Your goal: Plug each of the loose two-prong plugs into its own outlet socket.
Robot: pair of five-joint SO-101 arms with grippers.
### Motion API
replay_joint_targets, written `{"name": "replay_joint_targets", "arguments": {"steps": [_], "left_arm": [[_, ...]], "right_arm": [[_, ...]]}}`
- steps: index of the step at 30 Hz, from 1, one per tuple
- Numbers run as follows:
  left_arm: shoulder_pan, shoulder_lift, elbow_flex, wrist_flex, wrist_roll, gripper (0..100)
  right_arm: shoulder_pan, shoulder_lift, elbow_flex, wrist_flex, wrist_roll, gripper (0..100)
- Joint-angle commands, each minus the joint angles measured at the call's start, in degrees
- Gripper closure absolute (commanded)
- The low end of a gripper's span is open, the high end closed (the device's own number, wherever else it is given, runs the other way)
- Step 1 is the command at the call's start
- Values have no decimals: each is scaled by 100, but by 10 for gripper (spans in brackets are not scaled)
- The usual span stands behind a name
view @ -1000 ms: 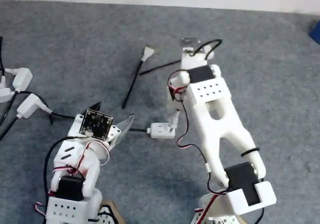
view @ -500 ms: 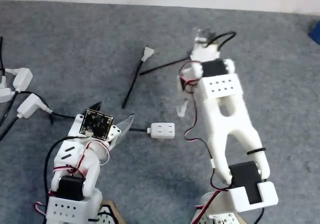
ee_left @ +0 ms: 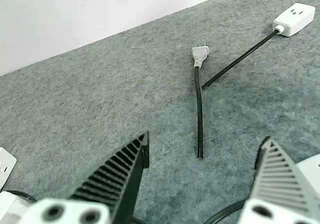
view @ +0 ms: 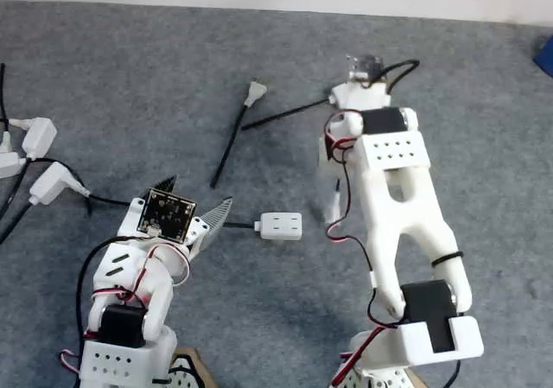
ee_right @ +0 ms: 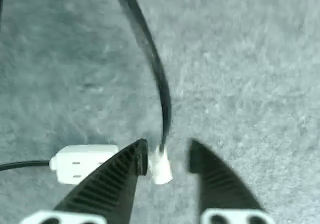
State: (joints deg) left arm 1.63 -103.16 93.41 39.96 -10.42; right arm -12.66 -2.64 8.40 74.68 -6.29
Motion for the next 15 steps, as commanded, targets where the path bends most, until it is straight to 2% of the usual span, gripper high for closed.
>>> {"name": "replay_joint_targets", "arguments": {"steps": [1, 4, 8, 15], "left_arm": [[-48, -66, -215, -105, -44, 674], [-48, -66, -215, -105, -44, 674], [-40, -57, -207, -105, -44, 674], [-31, -31, -171, -105, -44, 674]], "right_arm": [[251, -233, -40, -163, 70, 731], [523, -251, -119, -154, 70, 691], [813, -198, -207, -40, 79, 691], [-224, -242, 1182, -330, -26, 691]]}}
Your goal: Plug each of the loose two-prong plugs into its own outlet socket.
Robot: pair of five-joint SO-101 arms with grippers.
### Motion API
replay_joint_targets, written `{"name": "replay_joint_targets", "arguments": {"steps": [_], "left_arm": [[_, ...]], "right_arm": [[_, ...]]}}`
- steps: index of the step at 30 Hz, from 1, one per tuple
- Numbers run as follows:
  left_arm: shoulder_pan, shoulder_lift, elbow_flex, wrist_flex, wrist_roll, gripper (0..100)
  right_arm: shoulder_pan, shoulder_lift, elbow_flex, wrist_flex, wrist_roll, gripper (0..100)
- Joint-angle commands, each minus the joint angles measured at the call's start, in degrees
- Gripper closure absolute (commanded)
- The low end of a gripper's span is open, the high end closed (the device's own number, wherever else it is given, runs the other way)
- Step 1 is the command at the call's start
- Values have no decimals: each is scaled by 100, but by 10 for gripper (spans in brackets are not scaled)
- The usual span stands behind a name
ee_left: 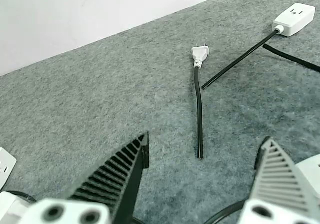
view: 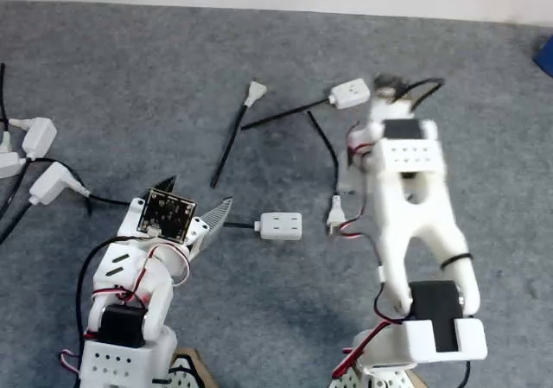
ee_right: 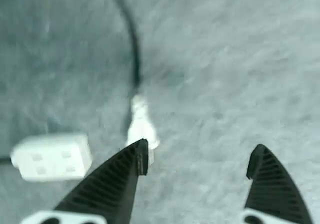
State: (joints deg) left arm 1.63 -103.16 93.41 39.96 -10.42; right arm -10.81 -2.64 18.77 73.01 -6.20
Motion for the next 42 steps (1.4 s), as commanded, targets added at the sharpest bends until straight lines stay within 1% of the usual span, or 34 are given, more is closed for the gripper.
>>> {"name": "replay_joint_targets", "arguments": {"steps": [1, 3, 6, 9, 26, 33, 38, 42], "left_arm": [[-22, -57, -119, -105, -44, 674], [31, -57, -31, -105, -44, 674], [286, -57, 13, -105, -53, 674], [338, -57, 13, -88, -53, 674], [356, -57, 13, -88, -53, 674], [365, -57, 13, -79, -53, 674], [365, -57, 13, -79, -53, 674], [365, -57, 13, -79, -53, 674]], "right_arm": [[-470, -242, 171, -180, -193, 691], [-479, -242, 145, -215, -396, 691], [-426, -242, 4, -224, -404, 691], [-453, -233, -40, -303, -422, 691], [-418, -163, 1121, -2185, -422, 691], [-435, -154, 1138, -2396, -387, 691], [-444, 549, 1059, -2396, -413, 691], [-444, 936, 752, -2018, -422, 691]]}}
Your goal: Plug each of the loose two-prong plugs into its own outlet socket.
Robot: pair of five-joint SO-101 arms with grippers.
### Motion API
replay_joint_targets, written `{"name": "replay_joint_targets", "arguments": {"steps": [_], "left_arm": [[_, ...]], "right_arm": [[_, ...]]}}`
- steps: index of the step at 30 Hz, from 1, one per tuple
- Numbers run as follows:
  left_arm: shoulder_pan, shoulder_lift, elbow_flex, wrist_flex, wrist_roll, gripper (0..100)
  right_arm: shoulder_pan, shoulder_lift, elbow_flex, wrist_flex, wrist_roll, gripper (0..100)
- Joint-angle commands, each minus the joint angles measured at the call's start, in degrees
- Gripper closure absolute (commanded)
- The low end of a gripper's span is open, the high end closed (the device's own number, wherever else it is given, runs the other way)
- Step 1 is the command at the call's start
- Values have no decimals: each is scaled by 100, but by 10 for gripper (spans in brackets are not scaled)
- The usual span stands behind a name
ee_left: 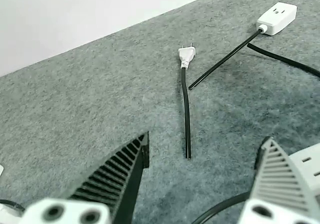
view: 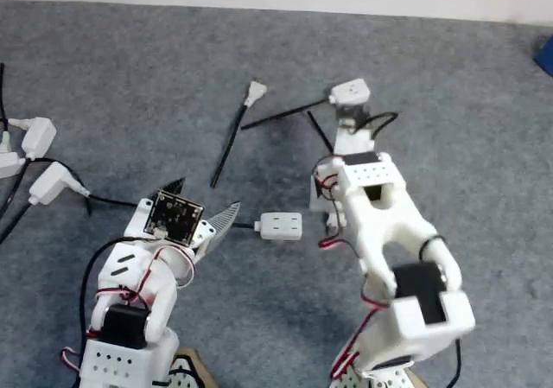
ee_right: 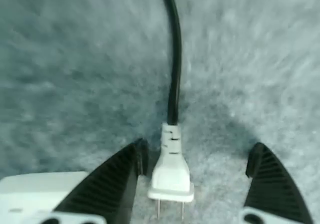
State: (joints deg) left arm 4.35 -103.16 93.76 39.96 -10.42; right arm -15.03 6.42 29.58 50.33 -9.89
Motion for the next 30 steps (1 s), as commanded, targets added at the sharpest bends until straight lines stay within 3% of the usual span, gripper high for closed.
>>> {"name": "replay_joint_targets", "arguments": {"steps": [1, 13, 15, 18, 24, 30], "left_arm": [[92, -57, -22, -79, -53, 674], [92, -57, -31, -88, -53, 674], [92, -66, -127, -105, -53, 674], [48, -66, -646, -62, -53, 674], [57, -57, -2220, 1037, -325, 674], [92, -66, -3275, 2418, -308, 675]], "right_arm": [[-22, 66, -365, 347, -53, 691], [-22, 532, -391, -13, -18, 695], [4, 251, -593, 286, -26, 754], [75, -646, -1059, 1323, -18, 957], [84, -2897, -796, 2457, 167, 927], [101, -4980, 752, 2387, 308, 994]]}}
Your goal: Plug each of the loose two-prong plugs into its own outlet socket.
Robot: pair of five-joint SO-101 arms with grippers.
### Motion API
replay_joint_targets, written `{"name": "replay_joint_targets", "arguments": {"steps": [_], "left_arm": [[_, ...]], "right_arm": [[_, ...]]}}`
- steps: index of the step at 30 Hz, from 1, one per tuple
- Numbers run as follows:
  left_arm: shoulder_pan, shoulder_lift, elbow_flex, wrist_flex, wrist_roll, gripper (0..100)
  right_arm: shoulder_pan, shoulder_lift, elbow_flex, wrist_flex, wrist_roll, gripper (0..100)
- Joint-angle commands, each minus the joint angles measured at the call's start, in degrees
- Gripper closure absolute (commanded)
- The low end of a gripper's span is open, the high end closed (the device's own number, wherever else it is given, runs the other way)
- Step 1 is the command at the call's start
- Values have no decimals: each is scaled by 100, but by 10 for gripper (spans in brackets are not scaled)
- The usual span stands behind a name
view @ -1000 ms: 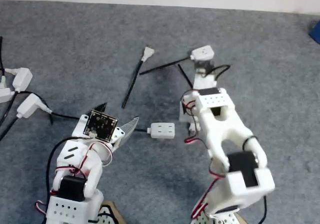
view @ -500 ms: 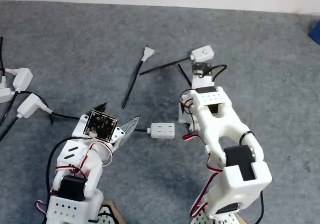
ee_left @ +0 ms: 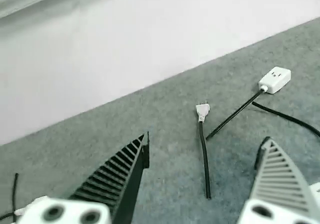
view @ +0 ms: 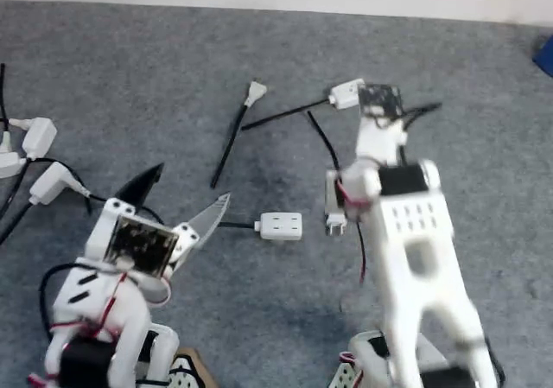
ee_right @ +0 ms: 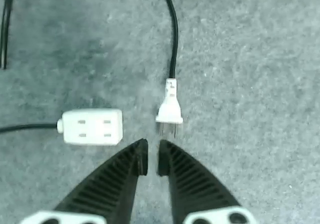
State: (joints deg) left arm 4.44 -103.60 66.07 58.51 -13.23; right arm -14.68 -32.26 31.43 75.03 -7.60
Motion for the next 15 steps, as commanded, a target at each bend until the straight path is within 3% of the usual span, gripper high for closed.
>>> {"name": "replay_joint_targets", "arguments": {"steps": [1, 7, 15], "left_arm": [[84, -22, -541, 774, -26, 674], [84, -22, -532, 1600, -26, 671], [84, -22, -523, 1626, -26, 674]], "right_arm": [[66, -1481, 910, -233, 97, 992], [84, -3600, 3424, -1481, 1336, 992], [75, -5745, 5077, -1473, 1169, 992]]}}
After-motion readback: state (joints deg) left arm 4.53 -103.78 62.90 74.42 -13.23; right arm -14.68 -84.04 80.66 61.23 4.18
